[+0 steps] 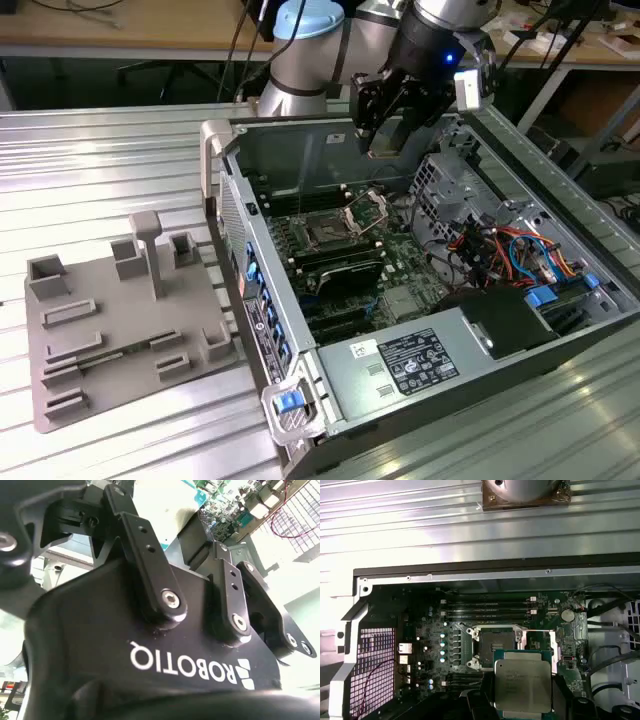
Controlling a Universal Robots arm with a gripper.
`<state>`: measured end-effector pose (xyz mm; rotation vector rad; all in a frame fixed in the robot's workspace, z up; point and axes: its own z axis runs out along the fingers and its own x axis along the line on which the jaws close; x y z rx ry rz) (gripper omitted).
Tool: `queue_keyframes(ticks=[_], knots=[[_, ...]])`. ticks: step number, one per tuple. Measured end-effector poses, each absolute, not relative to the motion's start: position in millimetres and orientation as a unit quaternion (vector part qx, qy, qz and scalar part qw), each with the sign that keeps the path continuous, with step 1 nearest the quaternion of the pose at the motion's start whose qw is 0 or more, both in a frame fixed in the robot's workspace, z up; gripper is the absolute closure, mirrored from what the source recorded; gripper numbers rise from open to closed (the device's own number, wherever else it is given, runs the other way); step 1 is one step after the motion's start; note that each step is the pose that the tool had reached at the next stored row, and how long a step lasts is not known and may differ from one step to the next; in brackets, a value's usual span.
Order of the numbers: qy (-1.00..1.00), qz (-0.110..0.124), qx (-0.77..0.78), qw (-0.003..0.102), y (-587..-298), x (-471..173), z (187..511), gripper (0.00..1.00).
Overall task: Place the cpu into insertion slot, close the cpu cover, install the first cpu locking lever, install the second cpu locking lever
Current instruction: 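Place the cpu into insertion slot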
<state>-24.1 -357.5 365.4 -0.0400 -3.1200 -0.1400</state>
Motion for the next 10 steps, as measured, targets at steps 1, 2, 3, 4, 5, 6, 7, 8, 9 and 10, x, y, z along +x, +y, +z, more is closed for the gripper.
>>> queue_keyframes(ticks=[1, 2, 3, 4, 5, 6, 7, 8, 9, 10], knots=[[-0.999, -0.045, -0.013, 0.009, -357.5, -24.1, 365.4, 0.45], [-0.999, -0.045, -0.013, 0.009, -357.6, -24.1, 365.1, 0.45], [-0.999, -0.045, -0.013, 0.009, -357.6, -24.1, 364.6, 0.45], [-0.999, -0.045, -0.013, 0.009, -357.6, -24.1, 364.5, 0.45], [-0.999, -0.045, -0.013, 0.009, -357.6, -24.1, 364.4, 0.45], [-0.999, -0.045, -0.013, 0.009, -357.6, -24.1, 364.1, 0.45], [-0.999, -0.045, -0.013, 0.009, -357.6, -24.1, 363.8, 0.45], [-0.999, -0.045, -0.013, 0.009, -357.6, -24.1, 363.4, 0.45], [-0.999, -0.045, -0.013, 0.009, -357.6, -24.1, 363.2, 0.45], [-0.999, -0.045, -0.013, 0.009, -357.6, -24.1, 362.9, 0.45]])
